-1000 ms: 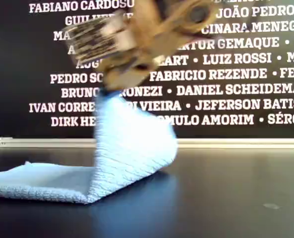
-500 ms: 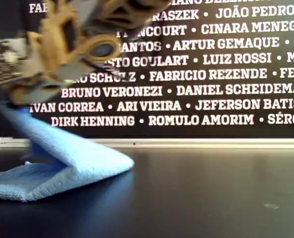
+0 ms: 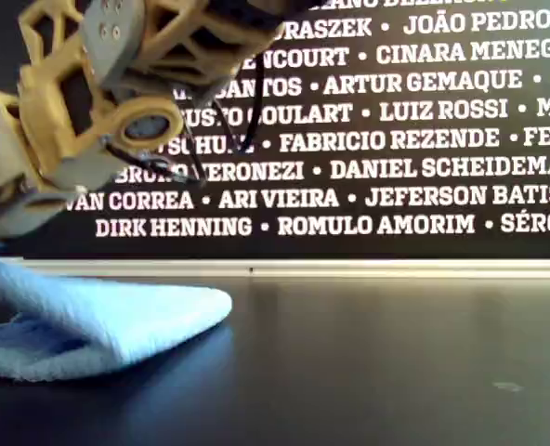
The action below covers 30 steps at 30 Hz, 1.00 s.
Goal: Fold a cloth
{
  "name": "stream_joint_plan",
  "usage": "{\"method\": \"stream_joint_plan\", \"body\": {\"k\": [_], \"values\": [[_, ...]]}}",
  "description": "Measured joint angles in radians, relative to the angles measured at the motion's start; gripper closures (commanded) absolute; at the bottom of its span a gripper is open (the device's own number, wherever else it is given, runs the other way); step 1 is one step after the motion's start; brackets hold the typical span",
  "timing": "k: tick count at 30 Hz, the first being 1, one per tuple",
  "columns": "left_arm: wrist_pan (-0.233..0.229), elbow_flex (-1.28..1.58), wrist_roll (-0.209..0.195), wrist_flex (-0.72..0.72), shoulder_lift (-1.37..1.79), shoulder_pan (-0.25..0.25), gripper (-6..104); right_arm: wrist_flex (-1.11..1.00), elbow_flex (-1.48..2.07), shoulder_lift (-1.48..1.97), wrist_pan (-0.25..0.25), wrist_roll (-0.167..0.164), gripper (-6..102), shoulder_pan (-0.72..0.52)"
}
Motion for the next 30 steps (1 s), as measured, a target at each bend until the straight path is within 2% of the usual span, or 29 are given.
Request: {"method": "stream_joint_plan", "body": {"k": [3,10,12,15,19,24,30], "values": [[0.0,0.0,0.0,0.0,0.0,0.0,26,0.003,0.0,0.0,0.0,0.0,47,-0.006],[0.0,0.0,0.0,0.0,0.0,0.0,26,0.037,-0.002,0.006,0.0,0.0,52,-0.008],[0.0,0.0,0.0,0.0,0.0,0.0,26,0.098,0.0,0.021,-0.003,-0.005,57,-0.008],[0.0,0.0,0.0,0.0,0.0,0.0,26,0.241,0.052,0.114,-0.008,-0.006,74,-0.037],[0.005,0.0,0.0,0.0,0.0,0.0,26,0.443,0.207,0.339,-0.009,-0.006,99,-0.158],[0.006,0.0,0.0,0.0,0.0,0.002,26,0.546,0.492,0.675,-0.009,0.005,94,-0.383],[0.0,0.0,0.0,0.0,0.0,0.002,26,0.56,0.942,1.22,-0.009,-0.006,94,-0.647]]}}
